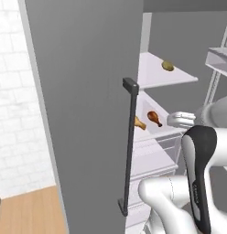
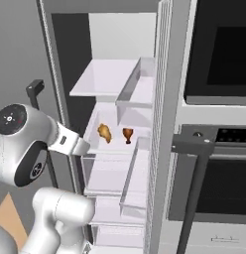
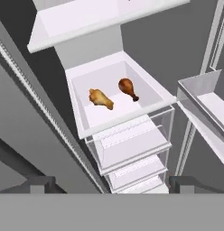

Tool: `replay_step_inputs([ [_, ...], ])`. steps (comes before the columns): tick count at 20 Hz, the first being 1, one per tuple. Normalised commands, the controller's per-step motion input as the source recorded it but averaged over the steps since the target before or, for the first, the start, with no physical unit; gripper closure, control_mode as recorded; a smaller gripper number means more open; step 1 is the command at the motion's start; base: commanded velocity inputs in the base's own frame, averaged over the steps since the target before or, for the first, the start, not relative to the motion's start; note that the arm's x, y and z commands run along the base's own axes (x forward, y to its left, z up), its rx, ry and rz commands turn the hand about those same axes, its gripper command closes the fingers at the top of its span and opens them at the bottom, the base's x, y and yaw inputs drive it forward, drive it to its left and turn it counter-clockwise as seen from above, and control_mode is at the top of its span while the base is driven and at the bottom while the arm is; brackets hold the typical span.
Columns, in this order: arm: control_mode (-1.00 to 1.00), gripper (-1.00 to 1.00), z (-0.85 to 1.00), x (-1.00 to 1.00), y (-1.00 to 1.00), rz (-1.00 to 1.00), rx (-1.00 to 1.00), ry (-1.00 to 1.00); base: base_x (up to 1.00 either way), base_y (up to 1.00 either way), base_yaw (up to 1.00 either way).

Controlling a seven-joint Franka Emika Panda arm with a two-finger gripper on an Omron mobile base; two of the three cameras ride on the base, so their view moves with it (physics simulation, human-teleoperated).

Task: Place one potato and one chicken drumstick in each tupperware on the nearby counter, to pack two identical lunches.

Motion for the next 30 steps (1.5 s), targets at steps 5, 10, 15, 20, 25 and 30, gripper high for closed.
replay_step_inputs([
  [5, 1.00, -1.00, 0.00, 0.00, 0.00, 0.00, 0.00, 0.00, 0.59, -0.32, -0.13],
  [10, 1.00, -1.00, 0.00, 0.00, 0.00, 0.00, 0.00, 0.00, 0.57, 0.02, -0.07],
  [15, -1.00, -1.00, 0.00, 0.56, 0.00, -0.03, -0.01, 0.19, 0.00, 0.00, 0.00],
  [20, -1.00, -1.00, -0.20, 0.62, 0.00, 0.00, -0.13, 0.14, 0.00, 0.00, 0.00],
  [25, -1.00, -1.00, -0.40, 0.61, -0.08, 0.13, -0.06, 0.10, 0.00, 0.00, 0.00],
  [30, -1.00, -1.00, -0.26, 0.18, -0.26, 0.29, -0.01, 0.07, 0.00, 0.00, 0.00],
])
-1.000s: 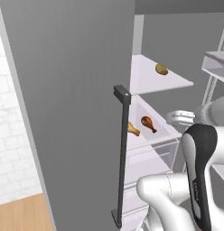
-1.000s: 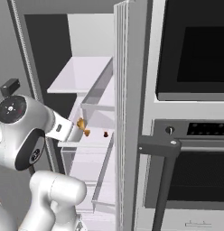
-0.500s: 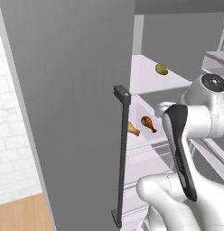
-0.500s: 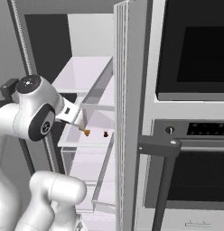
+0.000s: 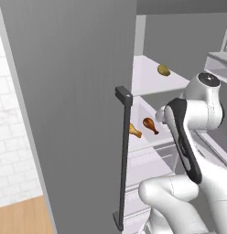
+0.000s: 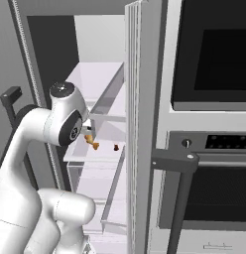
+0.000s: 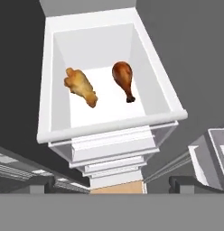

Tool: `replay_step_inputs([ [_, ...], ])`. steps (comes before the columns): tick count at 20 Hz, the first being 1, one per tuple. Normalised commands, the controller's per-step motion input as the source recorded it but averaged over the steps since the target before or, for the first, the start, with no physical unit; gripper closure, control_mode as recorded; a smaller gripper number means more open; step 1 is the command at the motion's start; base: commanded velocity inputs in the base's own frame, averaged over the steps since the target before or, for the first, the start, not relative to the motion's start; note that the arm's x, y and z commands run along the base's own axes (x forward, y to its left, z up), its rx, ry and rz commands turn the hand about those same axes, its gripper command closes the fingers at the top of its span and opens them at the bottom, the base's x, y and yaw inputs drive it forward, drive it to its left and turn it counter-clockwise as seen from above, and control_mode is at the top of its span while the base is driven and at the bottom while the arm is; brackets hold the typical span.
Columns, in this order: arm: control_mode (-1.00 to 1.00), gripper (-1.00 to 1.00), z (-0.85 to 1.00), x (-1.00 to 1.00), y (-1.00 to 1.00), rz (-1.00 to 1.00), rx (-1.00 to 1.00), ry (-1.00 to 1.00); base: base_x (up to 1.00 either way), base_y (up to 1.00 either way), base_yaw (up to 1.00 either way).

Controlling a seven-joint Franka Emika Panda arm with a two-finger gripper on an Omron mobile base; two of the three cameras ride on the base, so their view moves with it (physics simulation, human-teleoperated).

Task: Place one potato and one chicken drumstick in each tupperware on the nearby counter, to pack two identical lunches.

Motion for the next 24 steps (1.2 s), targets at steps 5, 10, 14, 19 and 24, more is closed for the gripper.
replay_step_inputs([
  [5, -1.00, -1.00, -0.08, 0.00, 0.22, 0.33, 0.01, 0.00, 0.00, 0.00, 0.00],
  [10, -1.00, -1.00, -0.21, 0.02, 0.34, 0.23, 0.05, 0.00, 0.00, 0.00, 0.00],
  [14, -1.00, -1.00, -0.39, 0.20, 0.48, 0.05, 0.02, -0.02, 0.00, 0.00, 0.00],
  [19, -1.00, -1.00, -0.39, 0.42, 0.08, 0.00, 0.02, -0.04, 0.00, 0.00, 0.00],
  [24, -1.00, -1.00, -0.21, 0.45, -0.02, 0.00, 0.00, 0.00, 0.00, 0.00, 0.00],
])
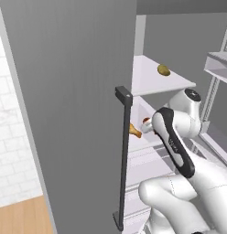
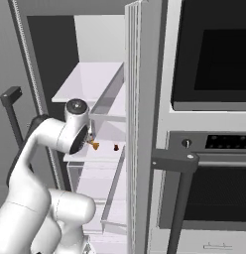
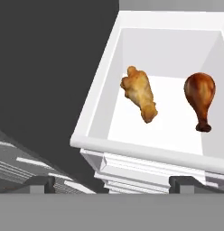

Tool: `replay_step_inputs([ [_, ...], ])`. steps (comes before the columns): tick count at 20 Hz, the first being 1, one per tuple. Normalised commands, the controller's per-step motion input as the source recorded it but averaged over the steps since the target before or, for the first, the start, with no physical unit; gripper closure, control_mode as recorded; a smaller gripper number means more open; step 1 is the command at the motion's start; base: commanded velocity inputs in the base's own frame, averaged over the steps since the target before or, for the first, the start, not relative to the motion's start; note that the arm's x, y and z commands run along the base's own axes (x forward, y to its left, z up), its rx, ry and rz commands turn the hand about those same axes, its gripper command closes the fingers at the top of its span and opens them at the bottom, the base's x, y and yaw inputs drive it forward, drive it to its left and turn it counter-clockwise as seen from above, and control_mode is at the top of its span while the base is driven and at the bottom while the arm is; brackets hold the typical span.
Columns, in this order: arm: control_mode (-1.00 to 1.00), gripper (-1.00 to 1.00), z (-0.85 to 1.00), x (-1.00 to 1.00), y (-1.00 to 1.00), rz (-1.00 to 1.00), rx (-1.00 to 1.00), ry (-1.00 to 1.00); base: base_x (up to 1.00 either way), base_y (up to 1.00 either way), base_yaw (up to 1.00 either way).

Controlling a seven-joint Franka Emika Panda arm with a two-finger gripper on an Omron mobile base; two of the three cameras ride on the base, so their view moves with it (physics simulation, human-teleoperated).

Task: Place one potato and one chicken drumstick in each tupperware on the nearby counter, to pack two identical lunches.

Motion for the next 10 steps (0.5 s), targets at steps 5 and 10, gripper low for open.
replay_step_inputs([
  [5, -1.00, -1.00, -0.30, 0.38, -0.07, 0.02, 0.00, 0.00, 0.00, 0.00, 0.00],
  [10, -1.00, -1.00, -0.38, 0.31, 0.00, 0.03, 0.00, 0.00, 0.00, 0.00, 0.00],
])
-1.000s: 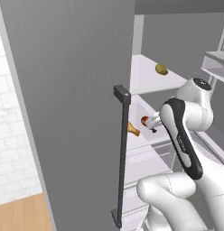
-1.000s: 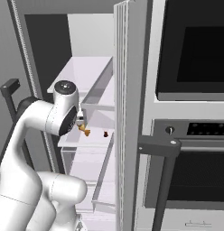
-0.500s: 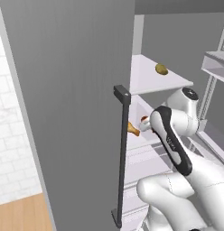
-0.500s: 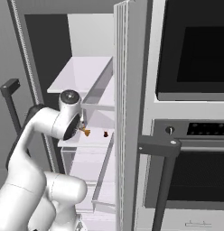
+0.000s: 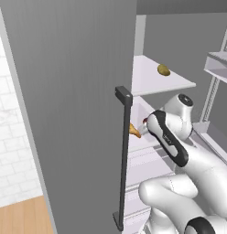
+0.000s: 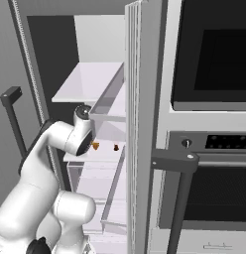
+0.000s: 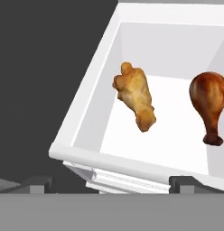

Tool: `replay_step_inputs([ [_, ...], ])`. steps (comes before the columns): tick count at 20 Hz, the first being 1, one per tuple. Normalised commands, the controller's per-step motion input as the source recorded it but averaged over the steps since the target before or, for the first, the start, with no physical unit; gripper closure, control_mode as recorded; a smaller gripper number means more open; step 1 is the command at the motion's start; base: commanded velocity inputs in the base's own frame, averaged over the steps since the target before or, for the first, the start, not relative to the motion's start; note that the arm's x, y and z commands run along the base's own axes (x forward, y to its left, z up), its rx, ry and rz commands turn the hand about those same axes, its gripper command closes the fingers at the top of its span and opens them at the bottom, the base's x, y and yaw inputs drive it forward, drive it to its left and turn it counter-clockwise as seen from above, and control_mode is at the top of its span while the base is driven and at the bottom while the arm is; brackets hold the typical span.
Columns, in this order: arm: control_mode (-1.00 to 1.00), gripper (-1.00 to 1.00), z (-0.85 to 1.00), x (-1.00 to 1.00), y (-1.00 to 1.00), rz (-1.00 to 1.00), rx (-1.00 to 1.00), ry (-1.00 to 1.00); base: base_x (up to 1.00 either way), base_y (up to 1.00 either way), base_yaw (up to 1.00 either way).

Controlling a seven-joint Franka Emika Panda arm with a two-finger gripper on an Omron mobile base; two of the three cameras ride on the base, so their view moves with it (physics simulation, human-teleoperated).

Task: Place one potato and one chicken drumstick in each tupperware on the nearby counter, to pack two identical lunches.

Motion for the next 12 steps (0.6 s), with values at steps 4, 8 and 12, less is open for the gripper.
replay_step_inputs([
  [4, -1.00, -1.00, -0.36, 0.33, 0.00, 0.03, 0.00, 0.00, 0.00, 0.00, 0.00],
  [8, -1.00, -1.00, -0.30, 0.38, 0.00, 0.01, 0.00, 0.00, 0.00, 0.00, 0.00],
  [12, -1.00, -1.00, -0.20, 0.40, 0.00, 0.00, 0.00, 0.00, 0.00, 0.00, 0.00],
])
